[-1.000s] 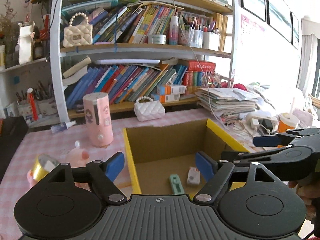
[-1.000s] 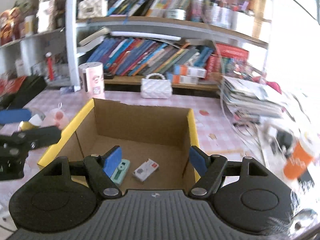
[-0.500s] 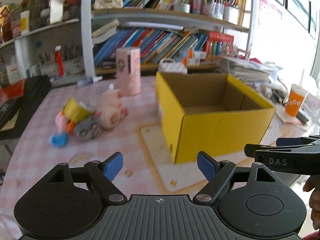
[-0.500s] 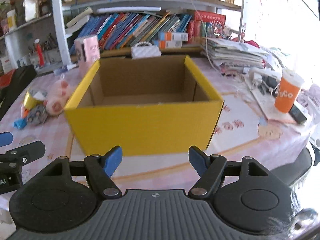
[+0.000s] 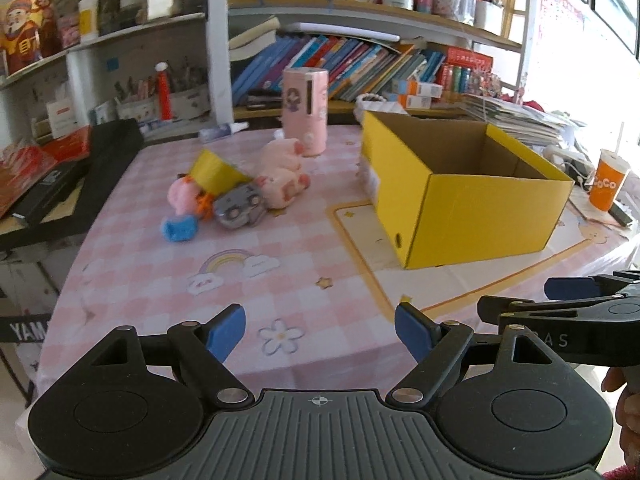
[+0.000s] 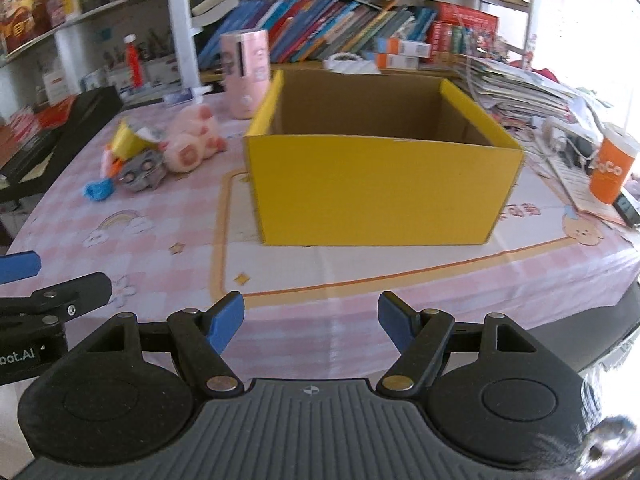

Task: Organize objects
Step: 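Move both open tools back toward the toy pile, then grasp the blue cloth with the left tool while right grasps the grey toy car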

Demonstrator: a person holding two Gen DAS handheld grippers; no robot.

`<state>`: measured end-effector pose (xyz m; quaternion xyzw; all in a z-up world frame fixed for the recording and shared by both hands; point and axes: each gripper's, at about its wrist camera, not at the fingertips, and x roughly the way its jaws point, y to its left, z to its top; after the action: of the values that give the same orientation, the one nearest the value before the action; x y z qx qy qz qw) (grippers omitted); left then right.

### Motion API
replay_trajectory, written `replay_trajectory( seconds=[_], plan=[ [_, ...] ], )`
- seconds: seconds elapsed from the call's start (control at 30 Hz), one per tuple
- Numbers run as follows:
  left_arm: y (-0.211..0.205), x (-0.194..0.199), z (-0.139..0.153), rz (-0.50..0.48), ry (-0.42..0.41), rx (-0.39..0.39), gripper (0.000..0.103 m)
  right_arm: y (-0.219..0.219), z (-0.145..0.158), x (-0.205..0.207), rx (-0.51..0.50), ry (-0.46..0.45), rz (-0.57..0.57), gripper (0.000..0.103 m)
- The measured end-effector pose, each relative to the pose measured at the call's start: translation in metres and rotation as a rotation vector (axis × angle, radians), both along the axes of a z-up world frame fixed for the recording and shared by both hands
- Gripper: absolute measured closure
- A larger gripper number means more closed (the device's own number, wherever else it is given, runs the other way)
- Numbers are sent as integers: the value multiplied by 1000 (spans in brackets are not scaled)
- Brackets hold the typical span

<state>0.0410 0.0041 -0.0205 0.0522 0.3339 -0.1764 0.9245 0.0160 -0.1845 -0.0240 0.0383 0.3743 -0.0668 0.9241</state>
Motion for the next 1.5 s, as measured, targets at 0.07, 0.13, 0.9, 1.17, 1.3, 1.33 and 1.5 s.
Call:
replay_trajectory(
  seconds=[0.07, 0.13, 0.9, 1.17, 1.3, 1.33, 1.5],
  plan=[
    [8, -3, 1, 16, -5, 4, 19, 8, 0, 1, 4, 0, 19, 31],
    [16, -6, 3, 34, -11, 6, 19, 16, 1, 2, 7, -3, 36, 31],
    [76, 7, 5, 182, -9, -10, 18, 89, 9, 29, -14, -29, 225, 25],
    [73, 47, 2, 194, -2, 4, 18, 90, 3, 75, -2, -14, 241, 25],
    [71, 73, 0, 205, 9, 8, 18, 90, 3, 103, 0, -13, 254, 25],
    [70, 79, -1, 209, 11, 9, 18, 89, 3, 110, 1, -12, 258, 25],
    [68, 108, -3, 234, 20, 8, 18, 89, 2, 146, 7, -12, 269, 25]
  ],
)
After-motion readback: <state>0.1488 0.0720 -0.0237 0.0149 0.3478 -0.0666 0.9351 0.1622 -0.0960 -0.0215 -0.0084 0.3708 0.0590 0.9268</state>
